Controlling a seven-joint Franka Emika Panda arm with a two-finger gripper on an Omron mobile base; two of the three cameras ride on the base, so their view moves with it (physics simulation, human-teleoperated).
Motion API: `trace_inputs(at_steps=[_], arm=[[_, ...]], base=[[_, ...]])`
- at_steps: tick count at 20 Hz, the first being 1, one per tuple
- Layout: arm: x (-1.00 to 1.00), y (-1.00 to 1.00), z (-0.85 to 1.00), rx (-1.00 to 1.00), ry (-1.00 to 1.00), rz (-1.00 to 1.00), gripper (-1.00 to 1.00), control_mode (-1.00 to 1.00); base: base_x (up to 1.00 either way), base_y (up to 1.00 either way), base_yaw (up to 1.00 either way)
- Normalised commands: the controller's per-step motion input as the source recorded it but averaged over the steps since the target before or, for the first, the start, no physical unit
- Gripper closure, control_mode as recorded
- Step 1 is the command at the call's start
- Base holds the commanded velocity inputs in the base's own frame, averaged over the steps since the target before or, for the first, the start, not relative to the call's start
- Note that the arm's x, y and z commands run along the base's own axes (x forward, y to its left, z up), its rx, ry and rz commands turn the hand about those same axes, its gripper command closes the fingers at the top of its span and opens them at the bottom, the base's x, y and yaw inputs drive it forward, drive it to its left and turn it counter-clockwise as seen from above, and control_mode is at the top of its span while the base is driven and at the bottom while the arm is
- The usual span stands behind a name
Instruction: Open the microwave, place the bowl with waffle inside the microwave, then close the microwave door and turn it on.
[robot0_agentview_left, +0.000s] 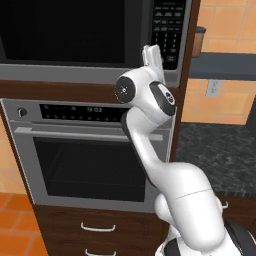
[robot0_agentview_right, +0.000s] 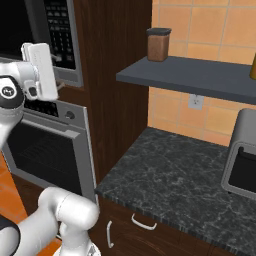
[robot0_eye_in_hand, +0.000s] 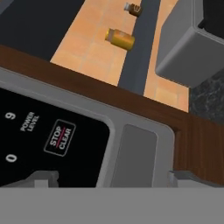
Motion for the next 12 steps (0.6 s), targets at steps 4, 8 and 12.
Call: trace_inputs(at_steps=[4,8,12], arm=[[0.40,0.04,0.00,0.00,0.03,0.00,-1.00,-1.00],[0.26,0.19,-0.04,0.00,0.04,0.00,-1.00,-1.00],[0.30,0.18,-0.01,0.00,0.02,0.02,-1.00,-1.00]], base=[[0.00,0.00,0.00],[0.00,0.00,0.00],[0.00,0.00,0.00]])
